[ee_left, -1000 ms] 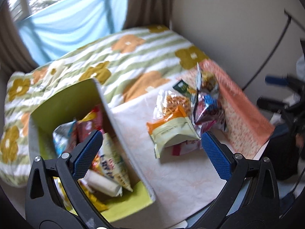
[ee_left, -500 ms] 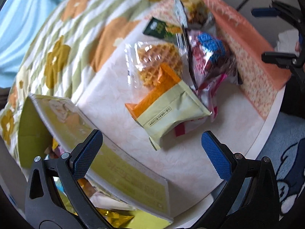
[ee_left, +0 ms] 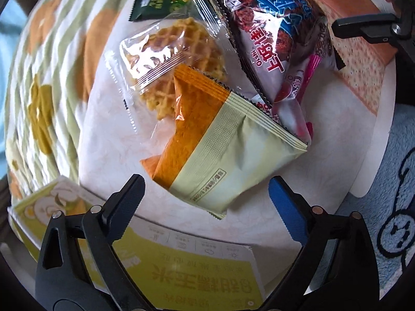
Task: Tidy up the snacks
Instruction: 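Grasp the orange-green packet with the left tool while the right tool grasps the red-blue bag, then carry the orange-green packet and red-blue bag to the box and release them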
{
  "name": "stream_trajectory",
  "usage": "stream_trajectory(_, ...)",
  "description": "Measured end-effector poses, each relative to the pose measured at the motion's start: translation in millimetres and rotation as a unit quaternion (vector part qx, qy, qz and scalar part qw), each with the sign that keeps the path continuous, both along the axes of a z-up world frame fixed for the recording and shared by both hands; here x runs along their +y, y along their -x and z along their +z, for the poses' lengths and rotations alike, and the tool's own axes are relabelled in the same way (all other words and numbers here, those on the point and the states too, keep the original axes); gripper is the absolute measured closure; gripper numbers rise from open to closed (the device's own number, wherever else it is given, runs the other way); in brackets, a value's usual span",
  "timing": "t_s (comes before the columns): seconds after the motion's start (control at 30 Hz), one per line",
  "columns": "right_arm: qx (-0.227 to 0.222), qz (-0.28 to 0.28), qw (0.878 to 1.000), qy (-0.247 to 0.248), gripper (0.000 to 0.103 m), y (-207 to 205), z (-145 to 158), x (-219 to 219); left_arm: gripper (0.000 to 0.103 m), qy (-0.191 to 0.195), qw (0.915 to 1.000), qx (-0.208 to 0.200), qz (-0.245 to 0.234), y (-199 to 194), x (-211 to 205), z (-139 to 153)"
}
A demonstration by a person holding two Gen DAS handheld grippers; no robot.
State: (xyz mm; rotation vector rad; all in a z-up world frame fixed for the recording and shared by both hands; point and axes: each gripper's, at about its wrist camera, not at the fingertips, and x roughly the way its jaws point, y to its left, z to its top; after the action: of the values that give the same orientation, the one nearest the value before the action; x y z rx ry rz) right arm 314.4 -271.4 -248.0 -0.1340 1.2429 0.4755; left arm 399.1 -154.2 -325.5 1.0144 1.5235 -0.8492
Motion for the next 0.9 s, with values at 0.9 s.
stream_trajectory(0.9, 0.054, 0.081, 0.995, -0.013, 0.032, -13, -34, 31, 0.043, 0.006, 0.9999, -0.014, 0.006, 7, 5, -11)
